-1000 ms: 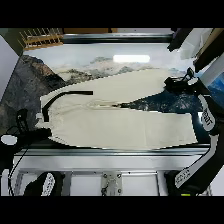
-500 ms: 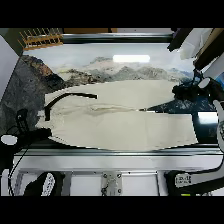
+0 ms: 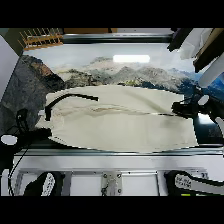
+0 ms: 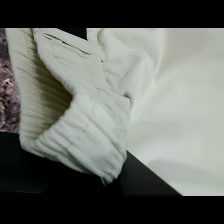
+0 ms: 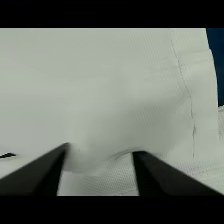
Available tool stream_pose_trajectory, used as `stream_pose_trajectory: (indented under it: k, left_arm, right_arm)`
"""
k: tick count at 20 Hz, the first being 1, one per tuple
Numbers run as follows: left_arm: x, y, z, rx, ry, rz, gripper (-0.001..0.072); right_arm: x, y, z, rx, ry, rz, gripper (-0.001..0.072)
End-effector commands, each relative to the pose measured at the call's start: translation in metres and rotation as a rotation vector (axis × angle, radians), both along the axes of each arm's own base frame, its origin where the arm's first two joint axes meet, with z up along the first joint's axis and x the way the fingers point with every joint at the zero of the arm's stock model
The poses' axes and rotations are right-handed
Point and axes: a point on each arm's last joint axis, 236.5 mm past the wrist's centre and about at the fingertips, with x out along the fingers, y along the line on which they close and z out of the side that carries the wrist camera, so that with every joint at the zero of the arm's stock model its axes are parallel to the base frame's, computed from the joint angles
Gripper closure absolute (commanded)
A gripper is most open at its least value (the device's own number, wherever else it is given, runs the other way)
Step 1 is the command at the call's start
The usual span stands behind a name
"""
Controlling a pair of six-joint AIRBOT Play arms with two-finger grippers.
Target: Fold the clothes and pants, and hang the long-sleeved shirts on hangers.
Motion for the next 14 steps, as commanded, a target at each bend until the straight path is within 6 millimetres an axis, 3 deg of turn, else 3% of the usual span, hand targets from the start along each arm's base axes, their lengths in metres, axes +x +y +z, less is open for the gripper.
stream_pose_trajectory:
  k: [1, 3, 4, 6, 8, 10, 12, 14]
  left_arm:
    - [0.0, 0.0, 0.0, 0.001, -0.001, 0.001, 0.0687]
    - [0.0, 0.0, 0.0, 0.0, -0.001, 0.001, 0.0687]
    - [0.0, 0.0, 0.0, 0.001, -0.001, 0.001, 0.0687]
    - [0.0, 0.0, 0.0, 0.001, -0.001, 0.001, 0.0687]
    - [0.0, 0.0, 0.0, -0.001, -0.001, 0.002, 0.0687]
    - [0.0, 0.0, 0.0, -0.002, 0.0, 0.004, 0.0687]
    - [0.0, 0.0, 0.0, -0.002, 0.0, 0.004, 0.0687]
    - [0.0, 0.0, 0.0, -0.001, 0.0, 0.004, 0.0687]
  right_arm:
    - [0.004, -0.017, 0.04, -0.03, -0.055, 0.012, 0.0179]
    - [-0.011, -0.04, 0.077, -0.07, -0.094, 0.014, 0.0178]
    - [-0.03, -0.054, 0.089, -0.091, -0.082, 0.003, 0.0179]
    - [-0.08, -0.082, 0.093, -0.1, -0.035, -0.096, 0.0178]
    - [-0.136, -0.096, 0.076, -0.05, 0.027, -0.245, 0.0178]
    - [-0.185, -0.093, 0.045, 0.048, 0.084, -0.434, 0.0177]
    - [-0.207, -0.076, 0.015, 0.175, 0.097, -0.557, 0.0177]
    - [-0.21, -0.052, -0.008, 0.263, 0.097, -0.563, 0.0177]
